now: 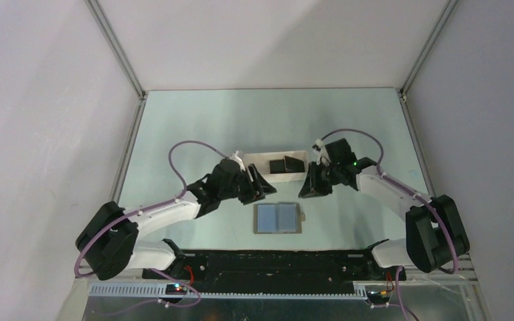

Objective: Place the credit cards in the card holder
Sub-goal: Pick up the credit card from the storage box.

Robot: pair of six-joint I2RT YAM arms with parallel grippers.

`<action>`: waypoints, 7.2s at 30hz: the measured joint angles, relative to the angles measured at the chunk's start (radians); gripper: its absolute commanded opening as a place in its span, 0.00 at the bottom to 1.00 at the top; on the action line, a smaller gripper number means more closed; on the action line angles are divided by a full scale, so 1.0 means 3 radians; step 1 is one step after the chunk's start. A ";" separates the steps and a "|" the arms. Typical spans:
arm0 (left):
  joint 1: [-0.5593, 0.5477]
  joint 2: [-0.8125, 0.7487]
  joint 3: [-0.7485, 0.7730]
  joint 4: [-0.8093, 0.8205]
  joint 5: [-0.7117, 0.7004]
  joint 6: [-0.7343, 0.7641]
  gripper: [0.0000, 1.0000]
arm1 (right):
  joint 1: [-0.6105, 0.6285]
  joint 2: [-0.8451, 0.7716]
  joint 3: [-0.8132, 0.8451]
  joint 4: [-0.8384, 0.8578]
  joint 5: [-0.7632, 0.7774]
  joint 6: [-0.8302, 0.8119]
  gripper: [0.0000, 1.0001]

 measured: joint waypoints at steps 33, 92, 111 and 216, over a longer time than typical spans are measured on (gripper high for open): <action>0.0660 0.2060 0.2351 -0.1129 0.0451 0.0842 0.27 | -0.0477 0.1391 0.1871 -0.0510 0.0243 -0.0408 0.43; 0.0529 0.2185 0.2668 -0.1413 0.0558 0.1040 0.41 | -0.0518 0.1418 0.1871 -0.0570 0.0078 -0.0387 0.49; 0.0640 0.1953 0.2295 -0.1442 0.0214 0.1048 0.30 | -0.0086 0.1981 0.2527 -0.0821 0.0604 -0.0539 0.48; 0.0252 0.2485 0.3091 -0.1472 0.0408 0.1008 0.29 | -0.0572 0.1657 0.2309 -0.1072 0.0526 -0.0708 0.18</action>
